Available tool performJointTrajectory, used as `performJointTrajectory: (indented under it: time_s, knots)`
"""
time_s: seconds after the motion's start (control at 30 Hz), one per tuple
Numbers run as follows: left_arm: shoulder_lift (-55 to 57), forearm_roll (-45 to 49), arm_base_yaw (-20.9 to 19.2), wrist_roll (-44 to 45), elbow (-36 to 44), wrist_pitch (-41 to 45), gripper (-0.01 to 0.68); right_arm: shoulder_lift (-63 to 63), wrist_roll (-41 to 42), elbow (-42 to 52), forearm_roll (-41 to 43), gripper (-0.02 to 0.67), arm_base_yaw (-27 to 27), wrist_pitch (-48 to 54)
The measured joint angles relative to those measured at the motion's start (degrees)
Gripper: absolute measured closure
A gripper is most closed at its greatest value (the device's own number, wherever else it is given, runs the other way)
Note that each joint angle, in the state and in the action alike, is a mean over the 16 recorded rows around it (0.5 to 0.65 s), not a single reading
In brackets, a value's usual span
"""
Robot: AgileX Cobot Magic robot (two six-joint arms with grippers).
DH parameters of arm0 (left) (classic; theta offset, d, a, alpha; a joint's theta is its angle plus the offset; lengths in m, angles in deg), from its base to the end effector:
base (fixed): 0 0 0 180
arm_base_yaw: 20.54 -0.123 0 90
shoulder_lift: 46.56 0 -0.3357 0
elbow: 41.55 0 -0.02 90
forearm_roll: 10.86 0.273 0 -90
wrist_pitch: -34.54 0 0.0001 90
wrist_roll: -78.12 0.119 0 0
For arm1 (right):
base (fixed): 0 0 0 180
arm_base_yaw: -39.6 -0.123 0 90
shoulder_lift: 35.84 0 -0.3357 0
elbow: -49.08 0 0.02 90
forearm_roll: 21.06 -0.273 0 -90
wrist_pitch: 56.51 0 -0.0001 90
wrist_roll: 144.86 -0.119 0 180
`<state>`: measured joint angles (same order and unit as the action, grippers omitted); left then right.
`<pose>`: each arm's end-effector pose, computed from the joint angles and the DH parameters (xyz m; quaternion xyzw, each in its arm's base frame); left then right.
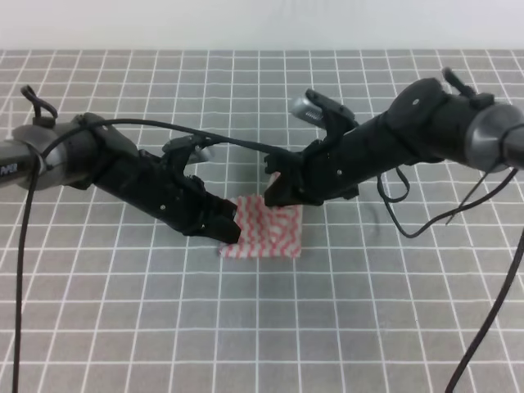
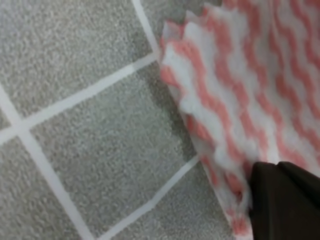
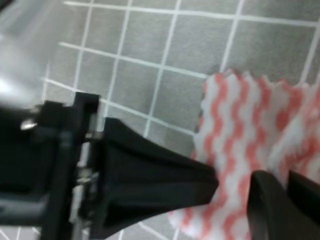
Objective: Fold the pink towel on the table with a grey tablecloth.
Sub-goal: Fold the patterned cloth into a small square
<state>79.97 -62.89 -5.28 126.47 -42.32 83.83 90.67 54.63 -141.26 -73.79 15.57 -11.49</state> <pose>0.4284 -0.1906 0.1591 0.2425 0.9061 -0.3192 0.1353 0.4353 0.2675 0.2075 -0.0877 0.9167 0.3667 0.1320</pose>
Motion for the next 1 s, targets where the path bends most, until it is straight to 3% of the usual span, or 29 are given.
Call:
performJointTrajectory:
  time_s: [1.0]
  knots:
    - [-1.0,1.8,0.1,1.5,0.0,-2.2,0.676,3.1,1.3,-4.5,-4.3,0.659,-0.6,4.6]
